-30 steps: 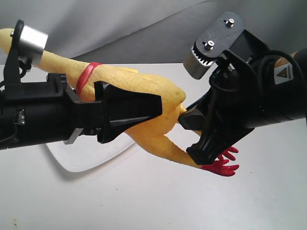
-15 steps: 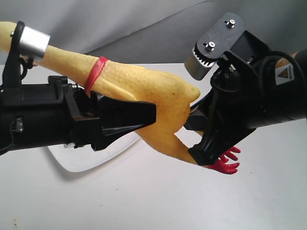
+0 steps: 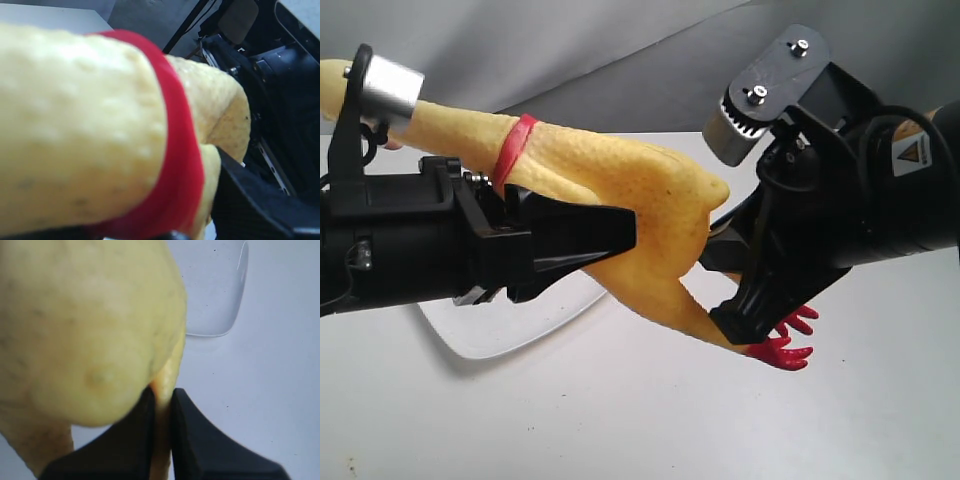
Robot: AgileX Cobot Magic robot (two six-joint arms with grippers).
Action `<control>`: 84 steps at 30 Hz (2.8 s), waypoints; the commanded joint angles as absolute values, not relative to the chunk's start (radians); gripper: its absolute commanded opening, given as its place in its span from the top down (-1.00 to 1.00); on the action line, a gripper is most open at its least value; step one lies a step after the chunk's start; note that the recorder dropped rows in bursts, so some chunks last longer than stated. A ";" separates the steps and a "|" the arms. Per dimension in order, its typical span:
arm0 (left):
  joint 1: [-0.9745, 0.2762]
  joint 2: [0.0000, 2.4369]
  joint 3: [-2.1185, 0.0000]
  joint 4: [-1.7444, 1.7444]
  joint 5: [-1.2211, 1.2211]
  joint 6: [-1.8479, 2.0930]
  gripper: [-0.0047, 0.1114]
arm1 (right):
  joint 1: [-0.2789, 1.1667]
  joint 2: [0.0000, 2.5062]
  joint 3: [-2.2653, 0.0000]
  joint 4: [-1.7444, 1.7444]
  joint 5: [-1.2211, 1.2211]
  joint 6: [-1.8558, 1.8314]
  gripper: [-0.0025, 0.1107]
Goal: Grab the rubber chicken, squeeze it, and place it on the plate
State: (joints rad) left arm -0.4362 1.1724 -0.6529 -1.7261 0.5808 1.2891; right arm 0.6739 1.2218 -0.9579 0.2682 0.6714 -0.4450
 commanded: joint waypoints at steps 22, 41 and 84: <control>-0.441 1.083 -0.657 -1.226 0.872 0.825 -0.86 | 0.642 1.216 -0.974 0.271 0.477 -0.418 0.96; -0.441 0.456 -0.657 -0.780 0.912 0.320 -0.86 | 0.601 1.737 -1.256 0.289 0.428 -0.441 0.96; -0.441 0.338 -0.657 -0.576 0.922 0.139 -0.86 | 0.605 1.797 -1.259 0.614 0.408 -0.835 0.15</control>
State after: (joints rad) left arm -0.4362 0.3406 -0.6529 -0.5843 0.9233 0.1564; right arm 0.6049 1.9128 -1.2516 0.6783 0.3592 -0.8634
